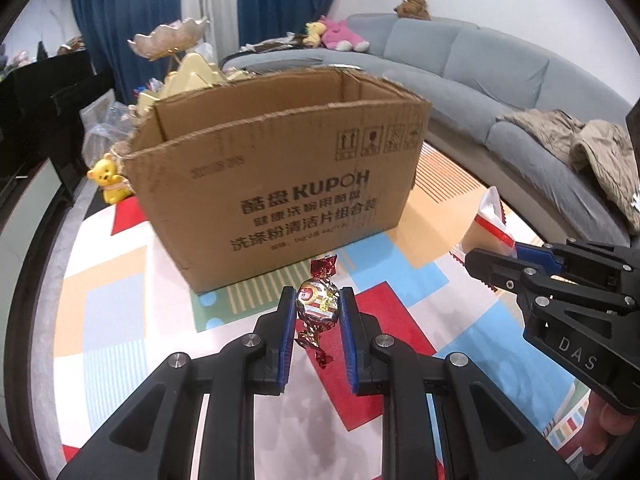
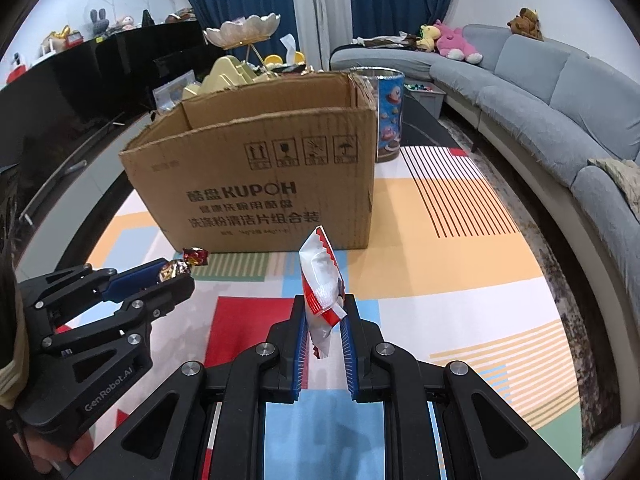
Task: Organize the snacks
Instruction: 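Lift the twist candy and cake packet and carry both over the box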
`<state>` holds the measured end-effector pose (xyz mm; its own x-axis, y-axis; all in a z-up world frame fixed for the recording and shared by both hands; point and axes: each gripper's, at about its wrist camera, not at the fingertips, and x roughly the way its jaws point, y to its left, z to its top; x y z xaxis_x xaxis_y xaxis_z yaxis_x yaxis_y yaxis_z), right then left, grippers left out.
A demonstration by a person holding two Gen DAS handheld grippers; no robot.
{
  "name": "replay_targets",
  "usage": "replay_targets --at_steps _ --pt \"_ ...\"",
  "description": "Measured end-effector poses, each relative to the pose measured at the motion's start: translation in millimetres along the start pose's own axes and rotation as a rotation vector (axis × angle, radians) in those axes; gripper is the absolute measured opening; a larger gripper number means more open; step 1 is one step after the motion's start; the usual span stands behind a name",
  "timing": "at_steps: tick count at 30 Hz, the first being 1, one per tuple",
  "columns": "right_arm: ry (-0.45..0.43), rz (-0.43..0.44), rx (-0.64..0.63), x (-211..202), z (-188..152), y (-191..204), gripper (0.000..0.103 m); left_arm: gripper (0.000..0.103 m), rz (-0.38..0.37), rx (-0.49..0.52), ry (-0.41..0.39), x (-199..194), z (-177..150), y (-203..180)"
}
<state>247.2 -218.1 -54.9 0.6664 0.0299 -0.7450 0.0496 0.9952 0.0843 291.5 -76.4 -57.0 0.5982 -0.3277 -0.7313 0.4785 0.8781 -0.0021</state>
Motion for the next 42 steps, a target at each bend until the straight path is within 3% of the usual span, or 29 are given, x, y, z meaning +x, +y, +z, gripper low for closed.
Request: replay_targets --at_steps 22,42 --pt "-0.115 0.019 -0.032 -51 24 22 0.018 0.022 0.086 -0.135 -0.124 -64 17 17" --pt "-0.235 0.031 -0.071 -72 76 37 0.018 0.022 0.131 -0.175 -0.229 -87 69 34"
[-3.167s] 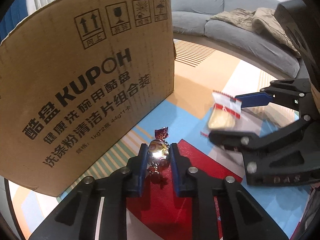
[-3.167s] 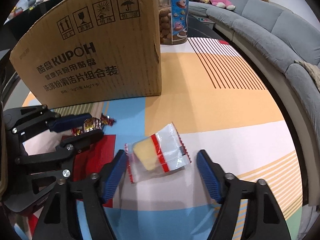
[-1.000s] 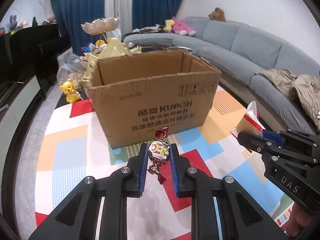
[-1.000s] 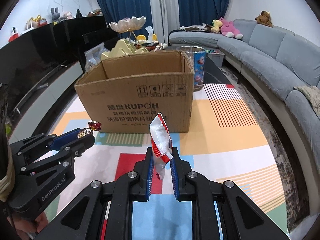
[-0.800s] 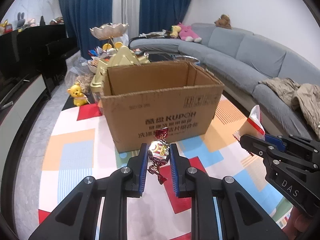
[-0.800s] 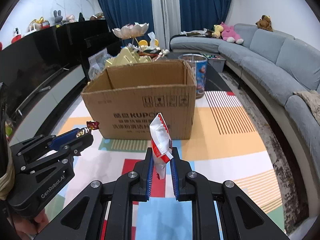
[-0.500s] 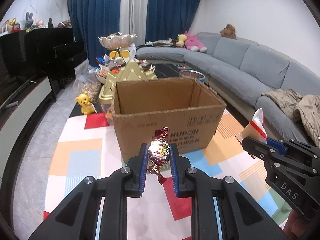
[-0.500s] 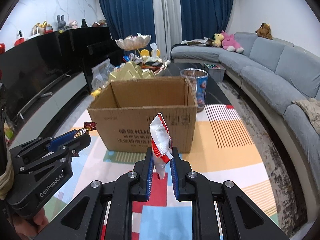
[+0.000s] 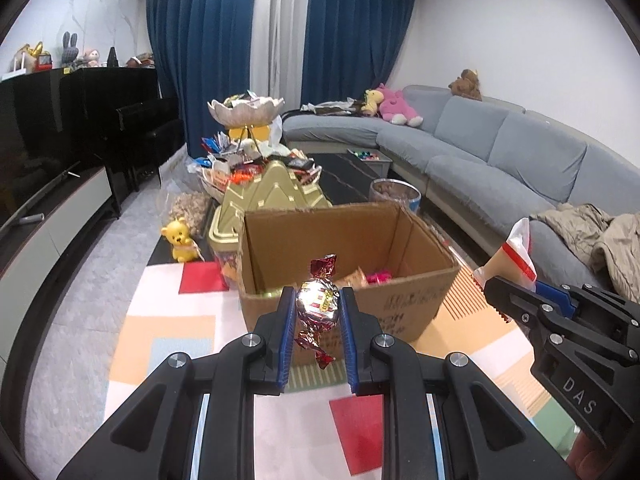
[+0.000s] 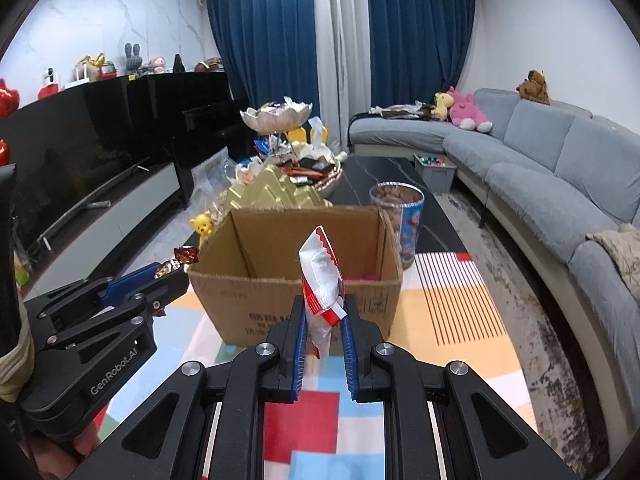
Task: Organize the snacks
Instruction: 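Lift the twist candy and cake packet and carry both over the box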
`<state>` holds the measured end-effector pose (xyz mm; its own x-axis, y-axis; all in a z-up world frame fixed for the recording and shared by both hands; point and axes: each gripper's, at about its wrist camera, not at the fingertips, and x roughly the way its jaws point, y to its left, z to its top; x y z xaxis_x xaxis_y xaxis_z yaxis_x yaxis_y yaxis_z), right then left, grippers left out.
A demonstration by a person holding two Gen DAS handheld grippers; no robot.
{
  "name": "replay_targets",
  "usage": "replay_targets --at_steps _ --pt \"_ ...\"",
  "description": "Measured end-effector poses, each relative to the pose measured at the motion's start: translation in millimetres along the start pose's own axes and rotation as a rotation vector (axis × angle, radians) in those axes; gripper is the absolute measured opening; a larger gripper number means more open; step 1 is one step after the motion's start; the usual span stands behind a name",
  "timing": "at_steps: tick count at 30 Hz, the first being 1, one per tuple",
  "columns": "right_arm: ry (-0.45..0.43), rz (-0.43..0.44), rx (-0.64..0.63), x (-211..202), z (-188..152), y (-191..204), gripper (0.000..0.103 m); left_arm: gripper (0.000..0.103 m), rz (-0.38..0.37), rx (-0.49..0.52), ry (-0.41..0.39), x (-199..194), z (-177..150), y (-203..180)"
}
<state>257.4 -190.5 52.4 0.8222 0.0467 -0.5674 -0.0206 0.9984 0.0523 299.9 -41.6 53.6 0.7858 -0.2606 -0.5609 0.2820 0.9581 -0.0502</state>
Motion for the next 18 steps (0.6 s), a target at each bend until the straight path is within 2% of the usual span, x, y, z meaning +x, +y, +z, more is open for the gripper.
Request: replay_targets --at_steps 18 --pt "-0.034 0.009 -0.02 39 44 -2 0.018 0.022 0.022 -0.039 -0.023 40 35 12"
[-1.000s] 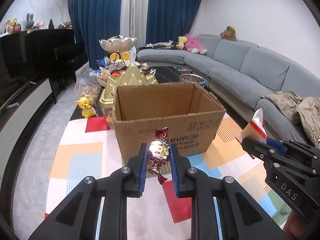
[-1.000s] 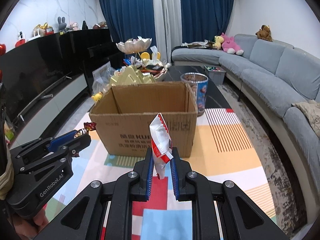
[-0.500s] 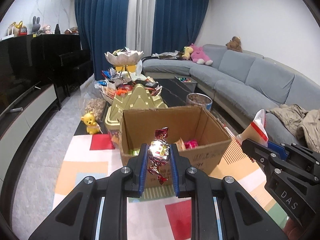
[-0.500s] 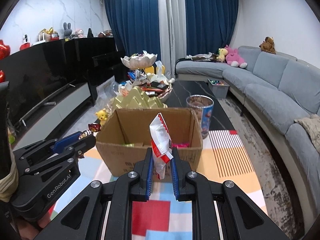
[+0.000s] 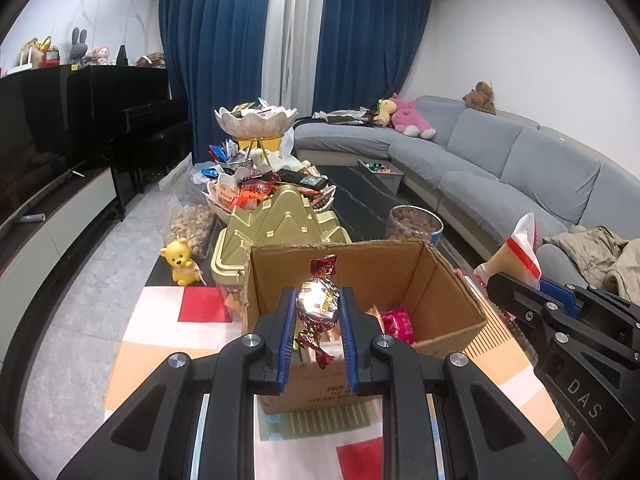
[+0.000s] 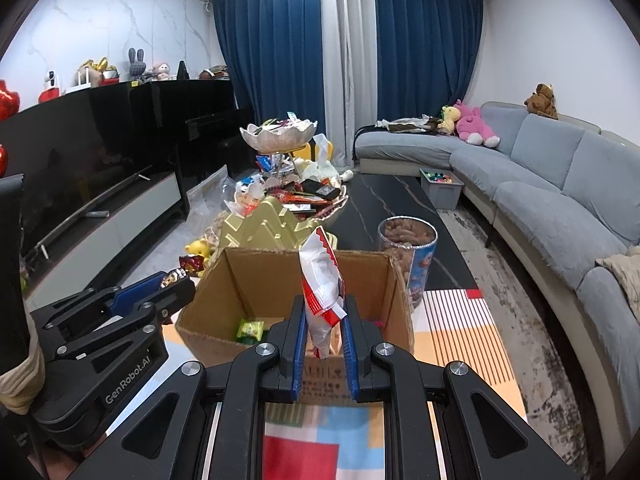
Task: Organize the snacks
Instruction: 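Lift the twist candy and cake packet and carry both over the box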
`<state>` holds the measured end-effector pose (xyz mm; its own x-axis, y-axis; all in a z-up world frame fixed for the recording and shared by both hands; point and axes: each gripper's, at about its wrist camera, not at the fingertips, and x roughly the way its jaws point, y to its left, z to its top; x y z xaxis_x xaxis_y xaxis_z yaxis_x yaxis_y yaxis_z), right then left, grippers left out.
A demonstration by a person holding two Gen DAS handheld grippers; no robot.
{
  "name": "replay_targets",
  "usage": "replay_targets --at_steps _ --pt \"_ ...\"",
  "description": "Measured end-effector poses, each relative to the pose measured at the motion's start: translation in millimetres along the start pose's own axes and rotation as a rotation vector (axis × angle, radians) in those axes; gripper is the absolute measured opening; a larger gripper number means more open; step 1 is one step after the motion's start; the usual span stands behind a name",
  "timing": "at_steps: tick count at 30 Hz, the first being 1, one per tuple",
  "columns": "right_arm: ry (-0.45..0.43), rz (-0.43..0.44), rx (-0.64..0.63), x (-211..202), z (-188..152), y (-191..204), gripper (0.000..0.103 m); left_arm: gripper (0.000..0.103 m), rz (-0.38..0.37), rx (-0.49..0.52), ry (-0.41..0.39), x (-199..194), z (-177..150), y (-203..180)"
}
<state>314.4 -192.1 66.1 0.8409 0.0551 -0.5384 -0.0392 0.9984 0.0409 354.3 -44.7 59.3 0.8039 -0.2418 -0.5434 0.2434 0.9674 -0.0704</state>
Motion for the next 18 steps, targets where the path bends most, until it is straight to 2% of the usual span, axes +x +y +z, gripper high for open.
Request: replay_targets --at_steps 18 --pt "0.052 0.005 -0.001 59 8 -3 0.018 0.022 0.001 -0.014 0.04 55 8 10"
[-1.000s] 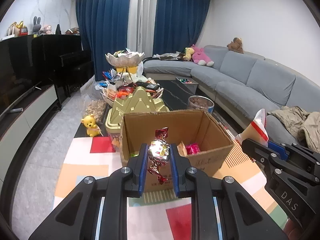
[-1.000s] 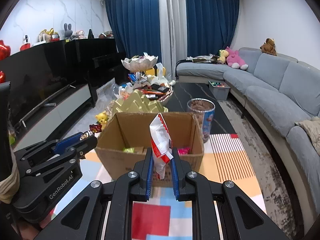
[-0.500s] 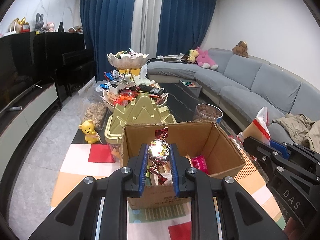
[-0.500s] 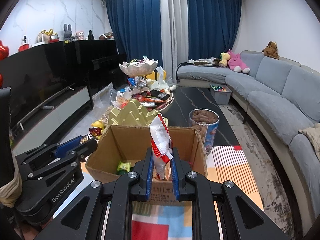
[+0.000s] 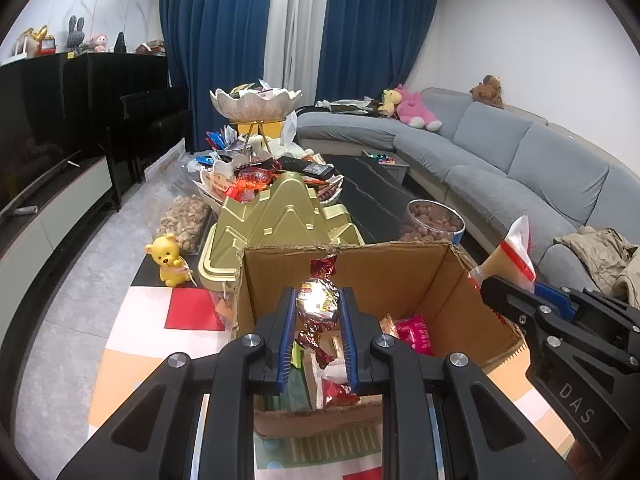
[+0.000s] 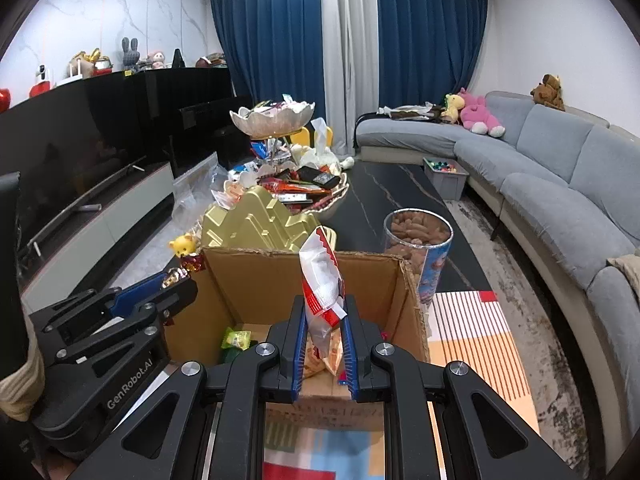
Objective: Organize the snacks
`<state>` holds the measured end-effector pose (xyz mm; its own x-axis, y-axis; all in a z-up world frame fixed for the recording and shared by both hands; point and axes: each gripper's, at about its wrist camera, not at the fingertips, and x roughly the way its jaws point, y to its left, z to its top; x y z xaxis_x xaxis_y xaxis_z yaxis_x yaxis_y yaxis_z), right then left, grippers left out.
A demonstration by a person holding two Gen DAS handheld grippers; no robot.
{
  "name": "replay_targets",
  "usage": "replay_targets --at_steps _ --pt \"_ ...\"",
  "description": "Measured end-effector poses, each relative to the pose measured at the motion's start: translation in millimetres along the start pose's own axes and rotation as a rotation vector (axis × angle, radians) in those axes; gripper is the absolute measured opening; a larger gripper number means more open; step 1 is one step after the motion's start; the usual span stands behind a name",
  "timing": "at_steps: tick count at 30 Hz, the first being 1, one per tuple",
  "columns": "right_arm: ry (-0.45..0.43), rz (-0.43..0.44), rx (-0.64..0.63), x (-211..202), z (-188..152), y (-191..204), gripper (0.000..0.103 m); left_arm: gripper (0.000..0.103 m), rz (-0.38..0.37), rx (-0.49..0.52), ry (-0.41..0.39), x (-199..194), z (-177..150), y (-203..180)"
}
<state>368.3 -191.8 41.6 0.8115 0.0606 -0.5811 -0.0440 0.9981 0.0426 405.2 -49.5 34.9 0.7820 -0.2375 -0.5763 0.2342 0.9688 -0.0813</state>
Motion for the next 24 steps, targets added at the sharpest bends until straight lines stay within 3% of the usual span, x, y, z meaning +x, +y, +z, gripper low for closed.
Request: replay_targets --at_steps 7,11,14,16,18,24 --pt "0.035 0.011 -0.005 17 -1 -2 0.018 0.023 -0.006 0.004 0.006 10 2 0" --pt "0.031 0.009 -0.007 20 0 -4 0.023 0.041 -0.001 0.009 0.006 12 0 -1" --pt "0.019 0.002 -0.01 17 1 -5 0.042 0.051 0.011 0.005 -0.001 9 -1 0" --pt "0.006 -0.013 -0.007 13 1 -6 0.063 0.057 0.027 0.004 -0.005 7 -2 1" --pt "-0.011 -0.027 -0.006 8 3 -7 0.071 0.06 0.04 0.002 -0.012 3 -2 2" --pt "-0.034 -0.043 -0.002 -7 5 -8 0.079 0.073 0.074 -0.018 -0.024 -12 -5 6"
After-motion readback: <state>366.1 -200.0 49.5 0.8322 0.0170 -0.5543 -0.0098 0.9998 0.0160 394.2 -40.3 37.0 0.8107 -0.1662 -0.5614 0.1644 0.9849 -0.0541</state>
